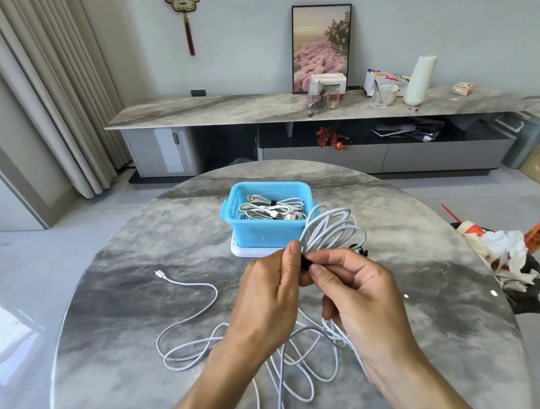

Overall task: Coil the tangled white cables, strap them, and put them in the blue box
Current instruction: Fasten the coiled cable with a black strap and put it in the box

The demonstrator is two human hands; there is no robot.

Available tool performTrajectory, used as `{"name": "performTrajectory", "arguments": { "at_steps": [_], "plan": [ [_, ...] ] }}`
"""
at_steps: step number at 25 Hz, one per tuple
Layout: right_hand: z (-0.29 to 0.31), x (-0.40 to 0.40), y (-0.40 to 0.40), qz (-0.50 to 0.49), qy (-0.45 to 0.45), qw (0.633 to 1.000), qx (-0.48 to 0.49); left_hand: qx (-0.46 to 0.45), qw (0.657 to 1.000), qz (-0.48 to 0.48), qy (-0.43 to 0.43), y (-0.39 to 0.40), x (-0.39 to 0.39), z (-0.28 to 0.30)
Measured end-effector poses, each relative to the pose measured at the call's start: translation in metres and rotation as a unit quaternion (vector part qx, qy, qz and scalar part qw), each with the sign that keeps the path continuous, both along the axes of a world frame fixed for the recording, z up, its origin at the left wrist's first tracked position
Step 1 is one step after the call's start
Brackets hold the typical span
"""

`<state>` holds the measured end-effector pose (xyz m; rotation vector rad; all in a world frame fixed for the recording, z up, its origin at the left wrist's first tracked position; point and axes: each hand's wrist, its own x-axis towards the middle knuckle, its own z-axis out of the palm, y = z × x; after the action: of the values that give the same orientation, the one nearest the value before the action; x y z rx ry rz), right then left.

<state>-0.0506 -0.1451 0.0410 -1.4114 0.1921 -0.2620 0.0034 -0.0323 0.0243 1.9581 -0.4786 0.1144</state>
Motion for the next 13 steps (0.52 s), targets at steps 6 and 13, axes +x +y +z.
{"name": "performTrajectory", "arguments": {
  "at_steps": [6,13],
  "plan": [
    [-0.0014,-0.0008,0.0005,-0.018,-0.002,1.0,-0.02,0.029,0.998,0.016,-0.061,-0.0005,-0.0047,-0.0033],
    [-0.0023,0.0011,-0.0048,0.01,0.002,1.0,-0.008,0.01,0.997,0.041,-0.06,0.0013,-0.0003,-0.0025]
  ]
}}
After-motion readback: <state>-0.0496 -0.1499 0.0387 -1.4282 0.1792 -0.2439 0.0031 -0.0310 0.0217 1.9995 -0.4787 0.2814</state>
